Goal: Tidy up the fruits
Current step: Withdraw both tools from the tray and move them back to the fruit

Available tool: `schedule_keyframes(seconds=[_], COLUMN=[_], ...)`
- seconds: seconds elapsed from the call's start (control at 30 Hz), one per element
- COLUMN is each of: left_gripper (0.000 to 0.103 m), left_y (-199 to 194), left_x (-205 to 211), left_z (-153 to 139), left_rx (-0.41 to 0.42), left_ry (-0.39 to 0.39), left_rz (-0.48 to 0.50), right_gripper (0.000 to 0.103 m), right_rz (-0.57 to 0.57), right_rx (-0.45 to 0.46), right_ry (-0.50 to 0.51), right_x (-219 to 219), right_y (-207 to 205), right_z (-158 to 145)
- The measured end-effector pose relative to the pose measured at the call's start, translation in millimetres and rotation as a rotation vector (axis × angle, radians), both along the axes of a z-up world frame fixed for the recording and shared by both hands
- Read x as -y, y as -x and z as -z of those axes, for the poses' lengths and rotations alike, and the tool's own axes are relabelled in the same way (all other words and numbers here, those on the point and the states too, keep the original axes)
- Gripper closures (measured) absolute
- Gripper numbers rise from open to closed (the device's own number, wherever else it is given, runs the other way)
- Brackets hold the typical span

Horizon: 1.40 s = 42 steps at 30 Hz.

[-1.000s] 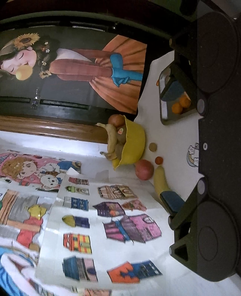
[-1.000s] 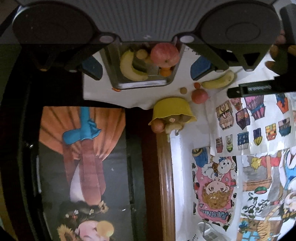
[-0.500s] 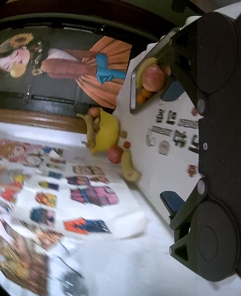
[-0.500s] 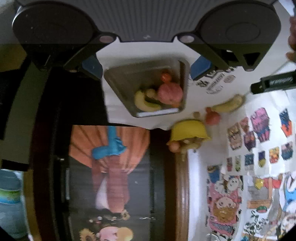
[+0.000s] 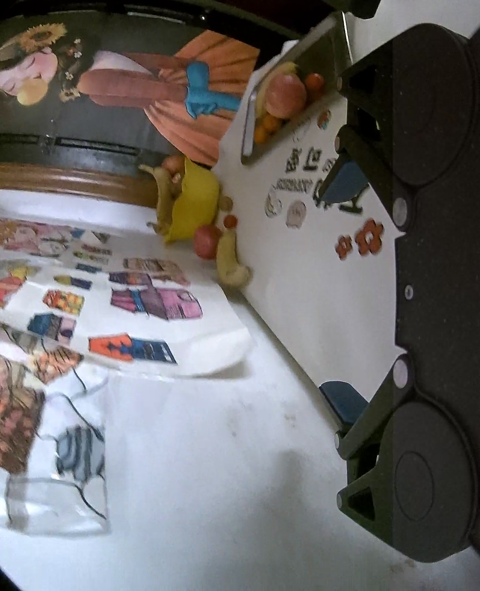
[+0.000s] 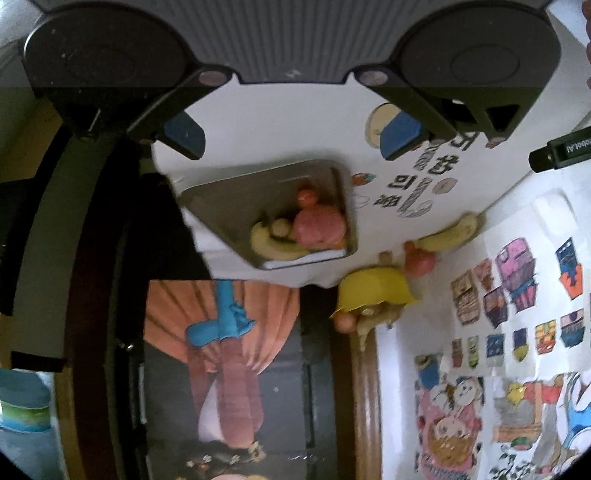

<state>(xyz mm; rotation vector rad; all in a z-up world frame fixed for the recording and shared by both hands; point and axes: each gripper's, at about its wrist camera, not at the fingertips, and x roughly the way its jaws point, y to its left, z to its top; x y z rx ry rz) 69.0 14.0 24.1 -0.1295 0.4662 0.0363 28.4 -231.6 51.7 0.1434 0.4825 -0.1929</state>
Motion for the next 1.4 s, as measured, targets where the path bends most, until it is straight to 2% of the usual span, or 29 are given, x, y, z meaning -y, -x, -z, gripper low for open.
schedule_keyframes(seconds=[0.3, 0.5, 0.63, 0.77, 1.0, 1.17, 1.27, 1.4], left_gripper=[0.001, 0.001, 0.001, 0.001, 0.001, 0.001, 0.001, 0.001], left_y=[-1, -11, -21, -36, -80, -129, -167, -217], left_x=[-10, -10, -11, -13, 13, 48, 62, 75], left_z=[-2, -15, -29, -39, -41, -34, -29, -13], left_rx=[-0.025, -0.010, 0.046, 0.117, 0.113, 0.072, 0.054, 0.028], left_ry=[-0.036, -0.079, -0.124, -0.145, -0.180, -0.283, -0.323, -0.365], left_rz=[-0.054, -0.065, -0.050, 0.020, 0.117, 0.161, 0.195, 0.245], right_gripper=[0.000, 0.000, 0.000, 0.000, 0.000, 0.000, 0.000, 0.000], right_rz=[-0.084, -0.166, -0.293, -0.503, -0.701, -0.708, -0.704, -0.713], right_rx=[-0.071, -0.044, 0.045, 0.115, 0.086, 0.050, 0.005, -0.078], right_ry=[-0.027, -0.031, 0.002, 0.017, 0.071, 0.101, 0.030, -0.175], right_x=[-18, -33, -43, -45, -32, -16, -5, 5], right_y=[-18, -27, -36, -58, -125, -177, -227, -304], right_z=[2, -14, -38, -59, -65, -60, -60, -48])
